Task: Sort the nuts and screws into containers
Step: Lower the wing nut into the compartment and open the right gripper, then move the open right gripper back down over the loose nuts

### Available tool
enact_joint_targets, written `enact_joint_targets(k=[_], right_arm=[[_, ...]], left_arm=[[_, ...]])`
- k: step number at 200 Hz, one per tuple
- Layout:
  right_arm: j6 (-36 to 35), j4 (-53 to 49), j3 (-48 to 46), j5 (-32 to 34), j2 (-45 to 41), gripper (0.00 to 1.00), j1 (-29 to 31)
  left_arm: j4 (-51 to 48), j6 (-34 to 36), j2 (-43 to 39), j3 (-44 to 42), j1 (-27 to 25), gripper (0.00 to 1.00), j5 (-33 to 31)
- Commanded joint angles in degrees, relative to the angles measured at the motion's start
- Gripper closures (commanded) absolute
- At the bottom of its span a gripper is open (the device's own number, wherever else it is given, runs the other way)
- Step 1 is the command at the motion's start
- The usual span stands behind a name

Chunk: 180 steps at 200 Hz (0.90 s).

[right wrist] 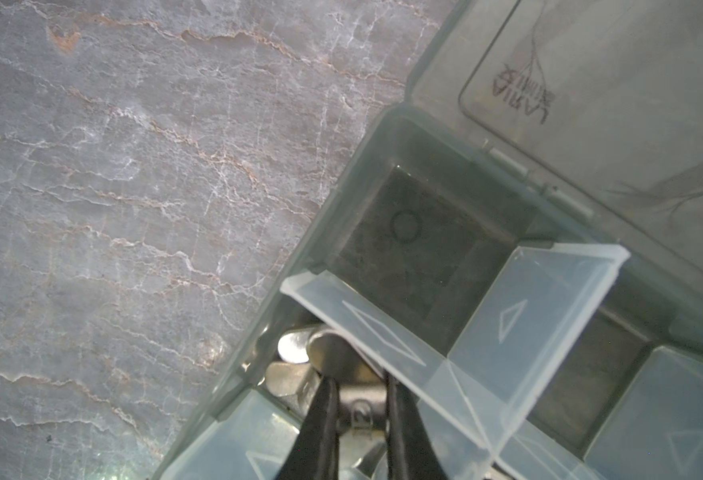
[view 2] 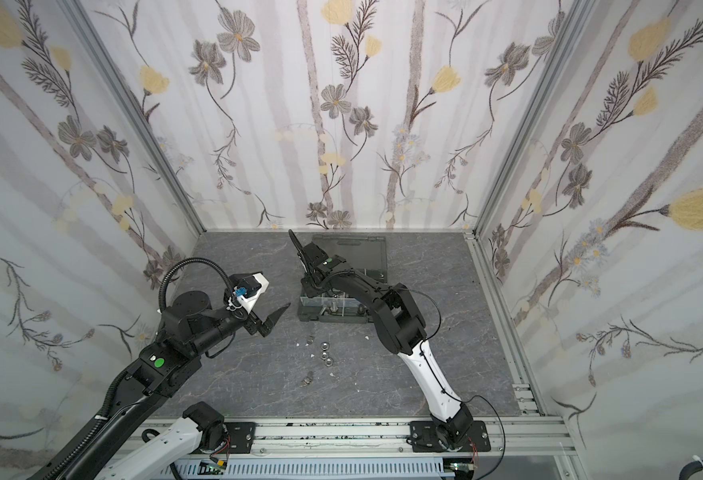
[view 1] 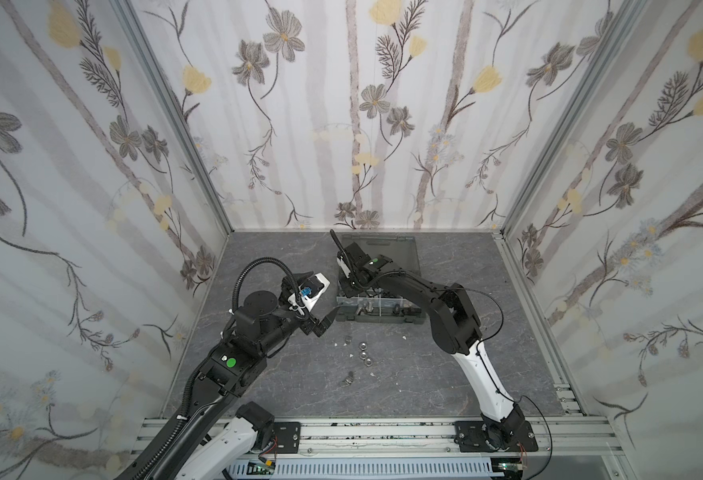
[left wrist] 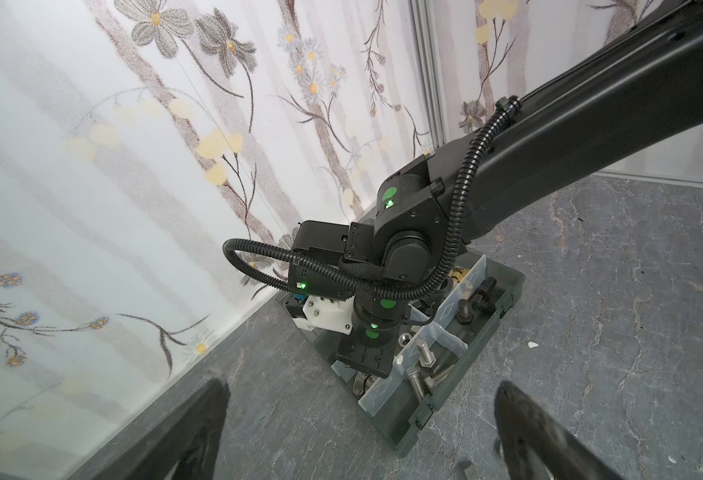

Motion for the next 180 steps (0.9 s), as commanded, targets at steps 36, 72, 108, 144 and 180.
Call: enact_joint_targets(k=[36,72,108,144,180], right_arm=[[-0.8,-1.0,1.0,0.4,-1.4,0.69,0.4],[-0.7,-1.0,1.0,0.4,-4.8,0.64,0.5],[-0.8,-4.5,0.8,1.0,-8.9,0.62,1.2],[-0.9,-7.7,-5.9,1.8,-15.4,0.58,3.6],[4.3,-6.8,-19.3,-0.8,-23.3,0.52,10.6]], left_arm=[[1.8,0.9,-0.3,0.3,0.0,0.0,0.7],[1.1,0.9,-0.3,1.6,0.0,0.0,0.9],[1.3,1.1,-0.4,1.8,0.0,0.0,1.0],[1.3,0.6,-0.7,2.0,0.0,0.0,1.0],[1.4,-0.7,-1.3,2.1,0.0,0.0,1.3]])
